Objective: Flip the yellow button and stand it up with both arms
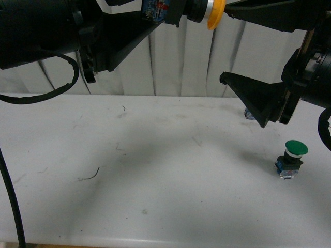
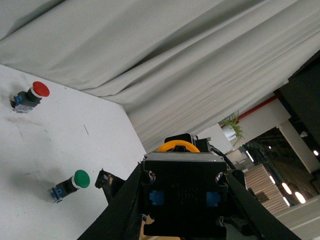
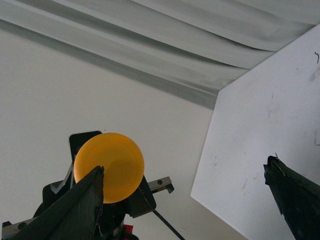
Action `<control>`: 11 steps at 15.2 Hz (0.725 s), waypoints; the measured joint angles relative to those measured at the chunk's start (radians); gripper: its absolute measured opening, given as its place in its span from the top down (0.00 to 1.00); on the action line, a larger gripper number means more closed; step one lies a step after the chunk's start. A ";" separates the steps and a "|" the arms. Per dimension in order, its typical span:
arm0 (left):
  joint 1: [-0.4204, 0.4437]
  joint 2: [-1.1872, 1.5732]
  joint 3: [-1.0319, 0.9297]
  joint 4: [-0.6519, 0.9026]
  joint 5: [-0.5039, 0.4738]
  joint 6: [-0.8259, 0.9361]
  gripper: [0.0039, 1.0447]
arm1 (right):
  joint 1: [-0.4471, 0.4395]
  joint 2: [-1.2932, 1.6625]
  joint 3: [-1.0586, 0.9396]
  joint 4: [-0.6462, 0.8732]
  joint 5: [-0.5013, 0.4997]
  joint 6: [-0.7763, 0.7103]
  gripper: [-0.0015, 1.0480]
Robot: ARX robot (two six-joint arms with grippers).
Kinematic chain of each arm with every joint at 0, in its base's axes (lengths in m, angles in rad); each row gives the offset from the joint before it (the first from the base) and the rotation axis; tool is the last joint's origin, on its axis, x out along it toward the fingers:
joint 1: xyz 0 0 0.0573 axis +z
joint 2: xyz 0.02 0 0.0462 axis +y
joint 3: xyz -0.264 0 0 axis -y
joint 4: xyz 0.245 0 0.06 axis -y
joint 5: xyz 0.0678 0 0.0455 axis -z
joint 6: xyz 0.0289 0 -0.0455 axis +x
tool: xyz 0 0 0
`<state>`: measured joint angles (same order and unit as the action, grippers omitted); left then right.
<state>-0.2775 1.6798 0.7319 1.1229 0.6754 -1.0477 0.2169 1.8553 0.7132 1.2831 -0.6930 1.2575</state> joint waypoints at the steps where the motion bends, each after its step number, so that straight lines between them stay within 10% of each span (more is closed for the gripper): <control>1: 0.003 0.000 0.000 -0.003 0.000 0.000 0.66 | 0.006 -0.006 0.000 -0.003 0.004 0.009 0.06; 9: -0.002 0.008 -0.001 0.006 0.005 0.000 0.66 | 0.045 -0.068 0.034 0.003 -0.010 0.051 0.06; 11: -0.002 0.009 -0.001 0.015 0.005 0.000 0.66 | 0.051 -0.023 0.061 0.003 0.002 0.056 0.30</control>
<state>-0.2790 1.6886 0.7307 1.1381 0.6807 -1.0477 0.2684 1.8324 0.7742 1.2858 -0.6914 1.3132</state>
